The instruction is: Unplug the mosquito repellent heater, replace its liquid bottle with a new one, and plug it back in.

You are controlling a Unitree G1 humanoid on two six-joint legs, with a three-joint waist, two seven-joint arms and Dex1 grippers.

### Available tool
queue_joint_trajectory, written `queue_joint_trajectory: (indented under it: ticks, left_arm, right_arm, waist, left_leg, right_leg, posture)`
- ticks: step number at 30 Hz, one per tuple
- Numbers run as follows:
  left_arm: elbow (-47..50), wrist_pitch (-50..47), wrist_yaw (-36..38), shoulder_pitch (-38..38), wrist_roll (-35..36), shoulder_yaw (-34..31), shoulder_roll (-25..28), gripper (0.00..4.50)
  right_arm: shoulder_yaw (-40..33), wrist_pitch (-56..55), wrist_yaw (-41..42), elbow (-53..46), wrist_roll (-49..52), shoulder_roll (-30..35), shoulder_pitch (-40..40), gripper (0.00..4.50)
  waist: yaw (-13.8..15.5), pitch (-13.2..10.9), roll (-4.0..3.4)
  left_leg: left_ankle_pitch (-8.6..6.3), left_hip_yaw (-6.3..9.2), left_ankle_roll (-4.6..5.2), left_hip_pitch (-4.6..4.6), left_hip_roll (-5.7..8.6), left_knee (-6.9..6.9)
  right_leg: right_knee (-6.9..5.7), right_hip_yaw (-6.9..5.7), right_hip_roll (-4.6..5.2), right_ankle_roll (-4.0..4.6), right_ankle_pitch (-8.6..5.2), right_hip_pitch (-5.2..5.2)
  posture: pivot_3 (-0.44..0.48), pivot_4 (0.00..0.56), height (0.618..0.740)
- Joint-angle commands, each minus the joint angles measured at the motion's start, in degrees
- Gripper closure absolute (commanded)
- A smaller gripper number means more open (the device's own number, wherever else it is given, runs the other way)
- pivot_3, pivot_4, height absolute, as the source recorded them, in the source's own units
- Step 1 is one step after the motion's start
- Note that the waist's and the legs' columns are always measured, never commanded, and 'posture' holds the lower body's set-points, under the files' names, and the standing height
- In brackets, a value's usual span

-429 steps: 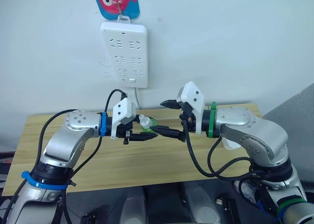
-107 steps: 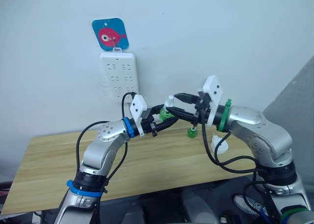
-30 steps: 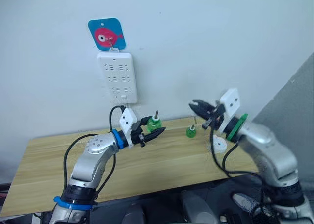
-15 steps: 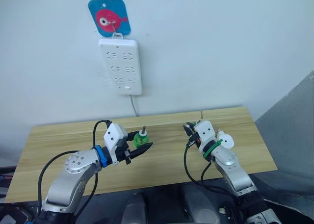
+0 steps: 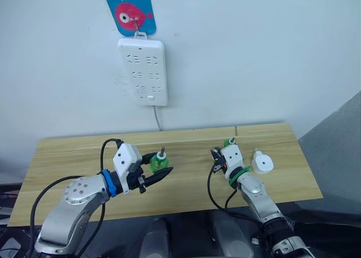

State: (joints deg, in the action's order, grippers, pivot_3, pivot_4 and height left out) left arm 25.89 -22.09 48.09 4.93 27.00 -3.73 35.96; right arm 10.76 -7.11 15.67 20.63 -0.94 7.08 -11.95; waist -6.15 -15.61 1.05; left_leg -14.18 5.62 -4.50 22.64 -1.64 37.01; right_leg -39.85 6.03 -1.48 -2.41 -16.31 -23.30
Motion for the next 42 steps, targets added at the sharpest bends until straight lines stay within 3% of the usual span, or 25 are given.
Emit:
queue_joint_trajectory:
  ticks: [1,9,14,20,27,42]
  left_arm:
    - [2.26,0.08,-0.21,0.12,1.08,-1.1,0.32,2.16]
    - [0.09,1.11,-0.35,-1.42,0.15,0.11,-0.92,2.16]
    - [-2.88,2.67,1.44,-4.22,-0.14,2.0,-2.38,2.16]
    - [-6.6,4.74,7.56,-8.55,-0.9,6.14,-2.21,2.16]
    - [-11.59,9.36,8.03,-14.67,-3.02,9.19,-6.31,2.16]
    - [-11.0,9.62,7.96,-18.55,-2.48,10.63,-8.46,2.16]
  right_arm:
    - [-1.23,-1.3,-0.29,-0.76,0.65,-0.74,0.9,3.19]
    - [-1.79,1.01,2.5,-8.01,2.07,0.31,2.8,0.27]
    - [-0.58,15.08,11.13,-33.87,10.2,6.52,8.16,0.23]
    - [-3.28,38.47,18.66,-53.03,26.54,16.6,1.26,0.23]
    - [-3.35,53.52,19.74,-56.8,40.31,17.37,-7.98,0.23]
    - [1.72,51.38,21.16,-49.46,37.68,14.55,-12.82,0.23]
  waist:
    - [0.03,-0.05,-0.01]
    - [0.03,-0.22,-0.03]
    - [0.1,-0.12,-0.02]
    - [-0.29,0.27,0.12]
    - [-0.59,2.06,0.17]
    - [-2.23,5.14,0.34]
  left_leg:
    - [0.0,0.0,0.0,0.0,0.0,0.0]
    - [0.0,0.01,-0.01,0.08,-0.01,-0.04]
    - [0.0,0.13,-0.02,0.25,0.0,-0.03]
    - [0.03,0.09,-0.07,0.24,0.04,0.0]
    - [0.04,0.17,-0.08,0.33,0.06,-0.02]
    - [0.05,0.19,-0.07,0.26,0.08,0.0]
  right_leg:
    - [0.0,0.0,0.0,0.0,0.0,0.0]
    - [0.11,-0.02,0.0,0.02,-0.01,-0.05]
    - [0.21,-0.14,0.04,0.01,-0.01,-0.09]
    - [0.27,-0.2,0.13,-0.02,0.02,-0.08]
    - [0.34,-0.3,0.12,0.19,0.14,-0.08]
    - [0.39,-0.31,0.11,0.0,0.08,0.0]
  posture:
    - [-0.068,0.295,0.736]
    - [-0.089,0.279,0.736]
    - [-0.119,0.212,0.736]
    - [-0.166,0.167,0.736]
    - [-0.171,0.12,0.736]
    - [-0.151,0.081,0.736]
